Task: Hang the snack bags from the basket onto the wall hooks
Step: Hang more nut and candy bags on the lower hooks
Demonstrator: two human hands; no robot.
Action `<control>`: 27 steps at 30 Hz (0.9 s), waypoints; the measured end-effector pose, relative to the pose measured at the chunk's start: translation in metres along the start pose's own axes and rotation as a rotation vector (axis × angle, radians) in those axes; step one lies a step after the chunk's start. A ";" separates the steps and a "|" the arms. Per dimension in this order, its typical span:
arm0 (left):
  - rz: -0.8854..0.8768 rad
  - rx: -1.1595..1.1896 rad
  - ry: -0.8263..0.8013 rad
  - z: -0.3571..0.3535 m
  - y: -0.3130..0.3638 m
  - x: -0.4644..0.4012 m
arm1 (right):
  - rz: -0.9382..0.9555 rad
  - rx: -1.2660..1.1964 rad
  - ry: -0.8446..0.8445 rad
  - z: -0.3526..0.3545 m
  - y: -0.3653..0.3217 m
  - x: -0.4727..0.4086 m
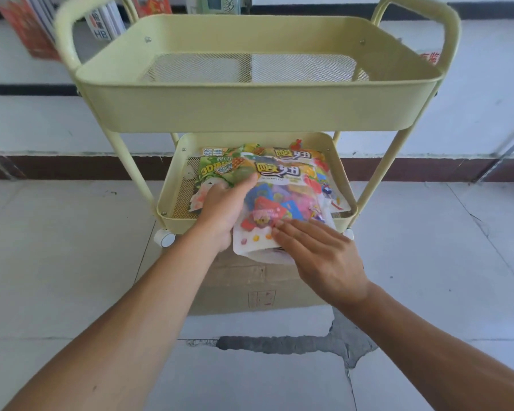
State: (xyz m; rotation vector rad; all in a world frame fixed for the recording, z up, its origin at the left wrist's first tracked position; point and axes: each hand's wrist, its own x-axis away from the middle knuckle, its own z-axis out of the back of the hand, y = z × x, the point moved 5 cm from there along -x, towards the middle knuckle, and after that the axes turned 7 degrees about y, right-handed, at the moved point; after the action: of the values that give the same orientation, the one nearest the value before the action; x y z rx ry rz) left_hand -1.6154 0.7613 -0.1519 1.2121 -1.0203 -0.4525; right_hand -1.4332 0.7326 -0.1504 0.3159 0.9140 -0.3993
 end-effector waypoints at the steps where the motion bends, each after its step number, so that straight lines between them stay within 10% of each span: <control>1: 0.006 -0.018 -0.023 0.000 -0.002 0.002 | 0.014 -0.027 -0.010 0.000 -0.004 0.000; 9: -0.008 -0.081 -0.088 0.007 -0.022 0.000 | -0.059 -0.257 -0.168 0.000 -0.002 0.007; 16: -0.079 -0.003 -0.298 0.011 -0.033 0.011 | -1.394 -0.620 -0.122 -0.004 0.068 0.021; 22: -0.007 0.078 -0.591 0.011 -0.048 0.025 | -1.583 -1.264 -0.020 -0.012 0.061 0.013; 27: -0.003 0.054 -0.558 0.014 -0.038 0.031 | -1.503 -1.207 -0.101 -0.003 0.052 0.014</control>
State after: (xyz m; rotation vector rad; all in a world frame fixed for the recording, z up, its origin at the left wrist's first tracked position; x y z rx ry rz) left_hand -1.6030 0.7172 -0.1747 1.1586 -1.5106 -0.7965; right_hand -1.4033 0.7770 -0.1587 -1.5874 0.9956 -1.0926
